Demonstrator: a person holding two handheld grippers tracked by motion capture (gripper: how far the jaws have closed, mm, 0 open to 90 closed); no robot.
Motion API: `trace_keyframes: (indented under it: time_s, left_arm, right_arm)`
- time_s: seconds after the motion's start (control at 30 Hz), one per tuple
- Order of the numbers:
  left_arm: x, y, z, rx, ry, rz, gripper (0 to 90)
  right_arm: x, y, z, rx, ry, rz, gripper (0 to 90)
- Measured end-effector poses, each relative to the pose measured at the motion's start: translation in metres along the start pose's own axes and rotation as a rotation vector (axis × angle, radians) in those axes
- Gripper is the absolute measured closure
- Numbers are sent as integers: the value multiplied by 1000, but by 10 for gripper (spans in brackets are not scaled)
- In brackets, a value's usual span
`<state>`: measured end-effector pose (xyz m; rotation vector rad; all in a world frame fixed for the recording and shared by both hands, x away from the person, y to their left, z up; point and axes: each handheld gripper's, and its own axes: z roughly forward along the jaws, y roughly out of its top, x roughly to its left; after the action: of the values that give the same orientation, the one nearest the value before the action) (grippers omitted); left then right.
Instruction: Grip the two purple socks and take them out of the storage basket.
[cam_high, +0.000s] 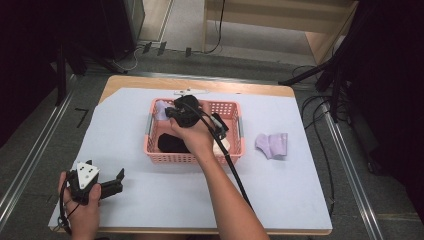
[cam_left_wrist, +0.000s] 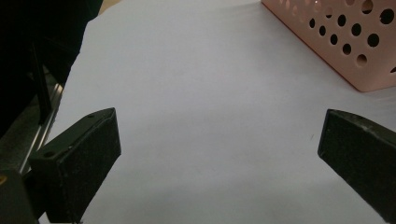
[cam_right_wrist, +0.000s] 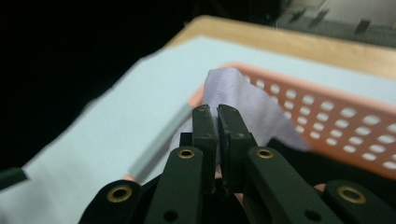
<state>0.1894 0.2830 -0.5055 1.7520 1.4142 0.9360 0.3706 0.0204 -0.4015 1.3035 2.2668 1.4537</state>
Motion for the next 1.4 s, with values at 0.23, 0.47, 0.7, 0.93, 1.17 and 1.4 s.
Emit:
trace_keyframes:
  time_s: [0.23,0.47,0.7,0.93,1.17,1.4]
  left_arm:
    - [0,0,0,-4,2,0,1]
    - [-1,0,0,4,6,9,1]
    - [-1,0,0,4,8,12,1]
    - [-2,0,0,2,9,21,1]
    - [-2,0,0,1,9,21,1]
    - [-2,0,0,1,8,21,1]
  right_arm:
    - [-10,10,-46,-115,-7,29,868]
    - [-47,-4,-50,-45,-221,19,866]
    - [-81,-32,-17,149,-331,16,743]
    - [-80,-38,7,171,-281,-7,391]
    - [-77,-44,26,241,-248,12,290]
    - [-79,-44,27,242,-203,45,251]
